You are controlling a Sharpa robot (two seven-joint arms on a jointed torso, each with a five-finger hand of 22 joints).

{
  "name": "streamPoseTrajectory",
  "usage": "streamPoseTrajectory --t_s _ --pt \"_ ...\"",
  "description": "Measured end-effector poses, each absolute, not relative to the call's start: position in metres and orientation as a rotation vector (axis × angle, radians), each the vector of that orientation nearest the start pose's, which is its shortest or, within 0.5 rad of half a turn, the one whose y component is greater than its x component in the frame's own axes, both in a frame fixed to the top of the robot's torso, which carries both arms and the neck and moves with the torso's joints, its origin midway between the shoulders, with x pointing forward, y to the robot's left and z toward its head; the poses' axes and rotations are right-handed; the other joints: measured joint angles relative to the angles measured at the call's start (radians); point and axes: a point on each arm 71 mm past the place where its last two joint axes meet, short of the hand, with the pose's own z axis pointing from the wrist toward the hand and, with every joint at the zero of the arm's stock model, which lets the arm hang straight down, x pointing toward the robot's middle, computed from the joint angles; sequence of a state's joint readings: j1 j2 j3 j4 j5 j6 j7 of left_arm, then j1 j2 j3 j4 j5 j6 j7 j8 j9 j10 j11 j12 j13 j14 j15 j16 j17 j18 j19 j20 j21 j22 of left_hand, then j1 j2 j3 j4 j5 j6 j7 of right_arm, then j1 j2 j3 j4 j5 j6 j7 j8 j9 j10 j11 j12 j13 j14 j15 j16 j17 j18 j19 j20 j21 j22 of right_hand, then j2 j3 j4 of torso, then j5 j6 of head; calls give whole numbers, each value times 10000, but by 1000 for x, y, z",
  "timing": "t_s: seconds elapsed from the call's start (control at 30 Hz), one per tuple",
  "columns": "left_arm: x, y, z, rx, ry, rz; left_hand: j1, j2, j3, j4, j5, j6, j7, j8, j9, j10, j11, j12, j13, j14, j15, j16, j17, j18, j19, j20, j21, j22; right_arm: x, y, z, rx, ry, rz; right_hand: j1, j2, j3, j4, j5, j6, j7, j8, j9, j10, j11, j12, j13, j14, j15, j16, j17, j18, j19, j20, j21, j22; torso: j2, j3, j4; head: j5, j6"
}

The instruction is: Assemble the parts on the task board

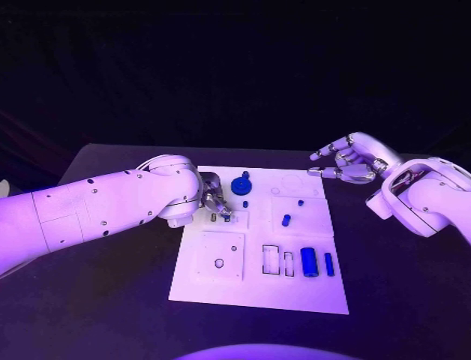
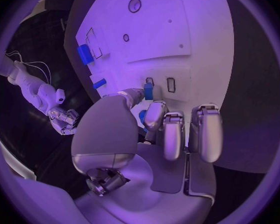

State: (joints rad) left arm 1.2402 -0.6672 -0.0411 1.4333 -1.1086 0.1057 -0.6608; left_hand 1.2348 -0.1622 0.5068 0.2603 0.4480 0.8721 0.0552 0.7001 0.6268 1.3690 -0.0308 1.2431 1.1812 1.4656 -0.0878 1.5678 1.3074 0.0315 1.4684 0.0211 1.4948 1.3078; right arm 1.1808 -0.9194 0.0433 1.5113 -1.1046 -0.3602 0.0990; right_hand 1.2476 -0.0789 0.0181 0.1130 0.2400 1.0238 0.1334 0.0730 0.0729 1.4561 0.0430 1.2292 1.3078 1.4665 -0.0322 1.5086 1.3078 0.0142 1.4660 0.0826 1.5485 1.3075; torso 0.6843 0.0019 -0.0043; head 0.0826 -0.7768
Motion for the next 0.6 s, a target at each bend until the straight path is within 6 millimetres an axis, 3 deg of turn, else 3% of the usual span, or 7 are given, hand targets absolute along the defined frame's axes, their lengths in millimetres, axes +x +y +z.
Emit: streamPoseTrajectory --t_s 0.6 --pt "496 161 -214 -1229 23050 -2867 -62 -62 150 -151 8 14 -54 5 11 -3 3 0 18 0 1 0 -1 0 0 0 0 -2 493 -240 -157 1478 15719 8994 0 0 -31 31 38 6 -5 0 10 0 0 0 0 0 0 0 -2 -1 0 0 0 -2 1 4 -8 9 -22"
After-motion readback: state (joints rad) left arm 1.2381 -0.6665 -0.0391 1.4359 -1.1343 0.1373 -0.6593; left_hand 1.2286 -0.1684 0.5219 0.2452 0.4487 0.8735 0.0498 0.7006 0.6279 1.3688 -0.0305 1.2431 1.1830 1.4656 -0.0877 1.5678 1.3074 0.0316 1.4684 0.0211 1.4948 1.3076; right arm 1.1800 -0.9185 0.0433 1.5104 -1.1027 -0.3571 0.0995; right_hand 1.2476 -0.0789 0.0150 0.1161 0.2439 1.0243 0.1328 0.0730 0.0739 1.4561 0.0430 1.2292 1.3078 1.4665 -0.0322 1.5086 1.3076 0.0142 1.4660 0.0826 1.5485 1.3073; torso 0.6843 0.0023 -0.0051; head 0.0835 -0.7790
